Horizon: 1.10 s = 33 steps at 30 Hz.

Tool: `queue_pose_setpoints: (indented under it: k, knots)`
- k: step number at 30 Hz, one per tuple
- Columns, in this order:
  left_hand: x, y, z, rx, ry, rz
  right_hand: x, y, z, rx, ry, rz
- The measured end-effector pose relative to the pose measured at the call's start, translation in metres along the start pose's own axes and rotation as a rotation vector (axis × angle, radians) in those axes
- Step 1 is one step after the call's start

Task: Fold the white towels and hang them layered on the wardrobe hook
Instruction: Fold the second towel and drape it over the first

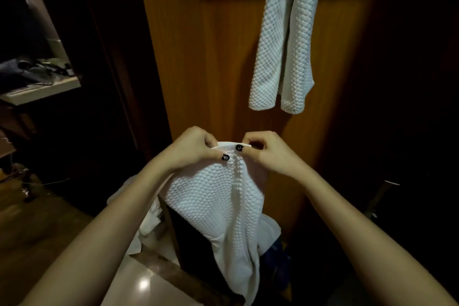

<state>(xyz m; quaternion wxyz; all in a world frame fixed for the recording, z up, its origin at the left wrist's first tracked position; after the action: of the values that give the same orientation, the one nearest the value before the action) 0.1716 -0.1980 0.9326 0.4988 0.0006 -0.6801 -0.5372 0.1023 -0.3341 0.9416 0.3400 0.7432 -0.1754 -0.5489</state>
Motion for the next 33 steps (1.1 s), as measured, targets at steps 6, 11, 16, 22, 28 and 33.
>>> queue_pose_setpoints:
  k: [6, 11, 16, 22, 28, 33]
  knots:
    - [0.006, 0.006, -0.003, 0.286, -0.077, 0.003, 0.023, 0.011, 0.013, 0.022, -0.16, 0.022]
    - [0.007, 0.013, -0.005, 0.323, -0.15, 0.072, 0.05, 0.032, 0.035, 0.183, -0.207, -0.236]
    - [0.005, 0.013, -0.002, 0.28, -0.19, 0.202, 0.055, 0.029, 0.045, 0.248, -0.092, -0.415]
    - [0.027, 0.014, 0.014, 0.069, -0.253, 0.095, 0.045, 0.027, 0.035, 0.399, -0.019, -0.463]
    - [0.032, 0.003, 0.02, -0.077, -0.235, 0.066, 0.028, 0.006, 0.017, 0.19, -0.01, -0.39]
    - [0.028, 0.008, 0.021, 0.014, -0.244, 0.079, 0.011, 0.001, 0.018, 0.09, 0.088, -0.398]
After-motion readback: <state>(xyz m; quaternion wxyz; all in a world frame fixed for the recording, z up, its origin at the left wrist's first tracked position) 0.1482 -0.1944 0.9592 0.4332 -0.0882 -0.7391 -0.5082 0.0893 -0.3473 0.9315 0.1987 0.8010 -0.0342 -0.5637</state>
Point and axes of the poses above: each hand's wrist, its own z-axis away from the middle knuckle, its own y-axis out of the back of the hand, x = y × z, the point moved 8 cm from there along -z, towards the middle knuckle, and after that the axes turned 15 degrees about -x, right-handed, at the moved point
